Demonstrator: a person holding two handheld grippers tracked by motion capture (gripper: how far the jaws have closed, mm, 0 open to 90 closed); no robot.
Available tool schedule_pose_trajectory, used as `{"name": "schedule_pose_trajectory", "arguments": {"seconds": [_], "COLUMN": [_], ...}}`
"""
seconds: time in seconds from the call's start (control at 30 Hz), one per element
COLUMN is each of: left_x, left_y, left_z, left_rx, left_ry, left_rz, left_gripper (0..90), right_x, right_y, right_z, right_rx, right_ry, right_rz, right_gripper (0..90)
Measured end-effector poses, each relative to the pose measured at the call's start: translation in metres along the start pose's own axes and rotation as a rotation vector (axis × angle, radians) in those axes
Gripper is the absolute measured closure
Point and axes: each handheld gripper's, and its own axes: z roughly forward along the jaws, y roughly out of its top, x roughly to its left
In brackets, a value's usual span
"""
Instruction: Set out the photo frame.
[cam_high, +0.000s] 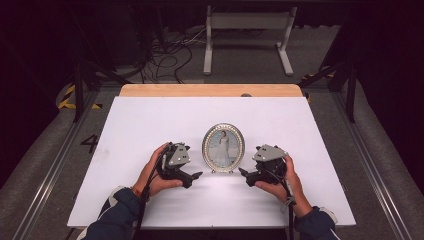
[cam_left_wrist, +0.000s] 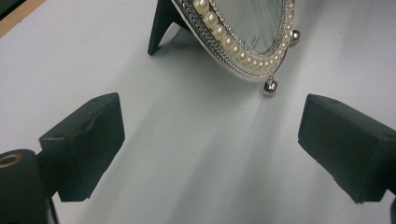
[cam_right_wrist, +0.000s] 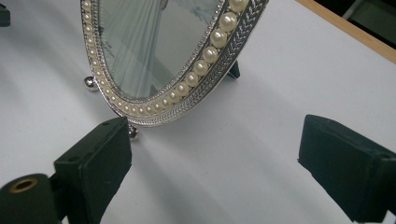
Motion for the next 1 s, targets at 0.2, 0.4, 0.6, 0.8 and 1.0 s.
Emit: {"name": "schedule_pose_trajectory", "arguments": {"seconds": [0.2,0.4,0.6,0.8,1.0], "left_x": [-0.002,-0.001,0.0,0.001,0.001], "left_y": [-0.005,-0.01,-0.018,-0.026,-0.034], "left_z": [-0.006,-0.012,-0.019,-0.027,-0.034], "left_rx": [0.006,0.021,0.022,0.03,0.034], "left_ry": [0.008,0.026,0.033,0.066,0.081], "left_rz": [0.011,0.009,0.006,0.003,-0.005], "left_gripper": [7.9,7.9,7.8,7.9,7.9], "right_x": [-0.003,-0.007,-0.009,-0.011,-0.014], "right_y": [-0.008,-0.013,-0.019,-0.024,-0.03], "right_z": [-0.006,-0.011,-0.016,-0.02,-0.026], "right_rx": [0.003,-0.003,-0.003,-0.007,-0.011], "right_ry": [-0.005,-0.007,-0.02,-0.027,-0.037], "right_rz": [0.004,0.018,0.015,0.022,0.029], "right_gripper": [9.7,9.8,10.0,10.0,10.0]}}
